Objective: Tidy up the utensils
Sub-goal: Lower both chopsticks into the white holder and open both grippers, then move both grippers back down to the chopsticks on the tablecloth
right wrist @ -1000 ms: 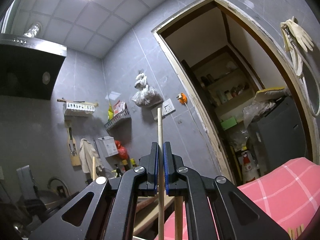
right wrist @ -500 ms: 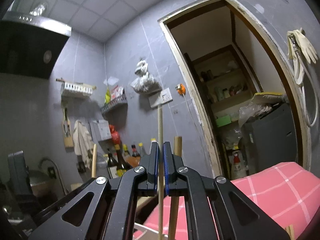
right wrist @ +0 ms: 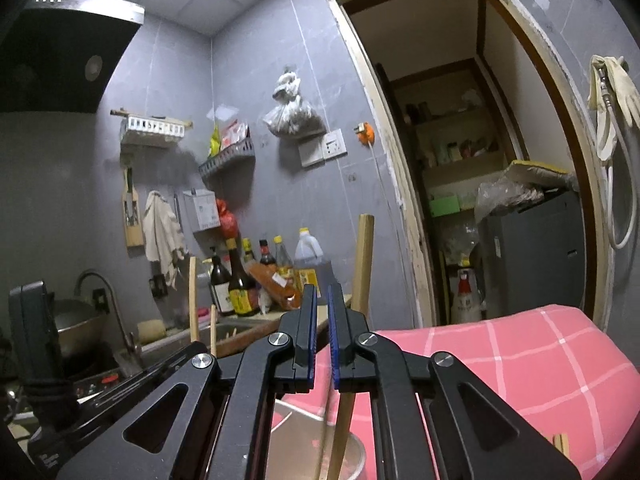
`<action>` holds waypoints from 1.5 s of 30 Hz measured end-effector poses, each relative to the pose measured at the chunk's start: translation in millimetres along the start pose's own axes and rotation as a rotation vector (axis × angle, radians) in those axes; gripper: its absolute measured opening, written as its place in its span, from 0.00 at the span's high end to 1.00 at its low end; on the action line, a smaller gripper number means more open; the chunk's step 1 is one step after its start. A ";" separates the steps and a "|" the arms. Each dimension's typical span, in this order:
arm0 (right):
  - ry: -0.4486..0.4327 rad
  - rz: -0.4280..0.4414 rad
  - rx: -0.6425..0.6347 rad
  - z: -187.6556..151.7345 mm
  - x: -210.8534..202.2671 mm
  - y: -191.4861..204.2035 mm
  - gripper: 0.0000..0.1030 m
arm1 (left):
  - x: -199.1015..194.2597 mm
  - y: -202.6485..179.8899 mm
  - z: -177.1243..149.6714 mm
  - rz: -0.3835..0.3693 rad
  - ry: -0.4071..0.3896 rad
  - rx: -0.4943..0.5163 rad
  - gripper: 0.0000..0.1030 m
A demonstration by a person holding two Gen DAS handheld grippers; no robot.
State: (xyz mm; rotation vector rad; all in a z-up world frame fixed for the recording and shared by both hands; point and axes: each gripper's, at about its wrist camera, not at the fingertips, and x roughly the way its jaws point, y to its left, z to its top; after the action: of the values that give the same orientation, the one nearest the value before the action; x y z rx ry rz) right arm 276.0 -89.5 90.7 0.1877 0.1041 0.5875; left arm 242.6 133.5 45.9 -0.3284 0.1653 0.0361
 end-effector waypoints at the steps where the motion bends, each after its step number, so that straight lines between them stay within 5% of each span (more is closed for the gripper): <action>1: 0.006 0.002 -0.001 0.2 -0.9 0.4 0.94 | -1.3 0.4 0.0 -0.002 0.003 -0.001 0.94; 10: 0.007 0.020 -0.022 8.5 -21.9 6.2 0.80 | -13.8 -2.7 7.8 -0.036 0.011 -0.002 0.91; 15: -0.007 0.015 -0.022 16.1 -42.2 2.9 0.76 | -24.7 -7.0 13.8 -0.054 0.009 -0.010 0.75; 25: -0.032 -0.044 -0.039 30.4 -99.6 -15.3 0.29 | -57.6 -38.9 19.0 -0.104 0.020 0.030 0.43; 36: -0.015 -0.171 -0.064 29.7 -156.5 -48.6 0.01 | -78.5 -83.6 -1.2 -0.166 0.061 0.110 0.14; 45: 0.064 -0.258 -0.075 18.3 -174.9 -77.8 0.00 | -74.1 -122.3 -36.0 -0.226 0.148 0.195 0.08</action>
State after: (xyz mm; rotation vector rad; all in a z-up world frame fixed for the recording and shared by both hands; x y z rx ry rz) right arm 176.0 -253.5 100.3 0.0809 0.1658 0.3393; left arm 171.6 5.5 63.7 -0.1533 0.2750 -0.2270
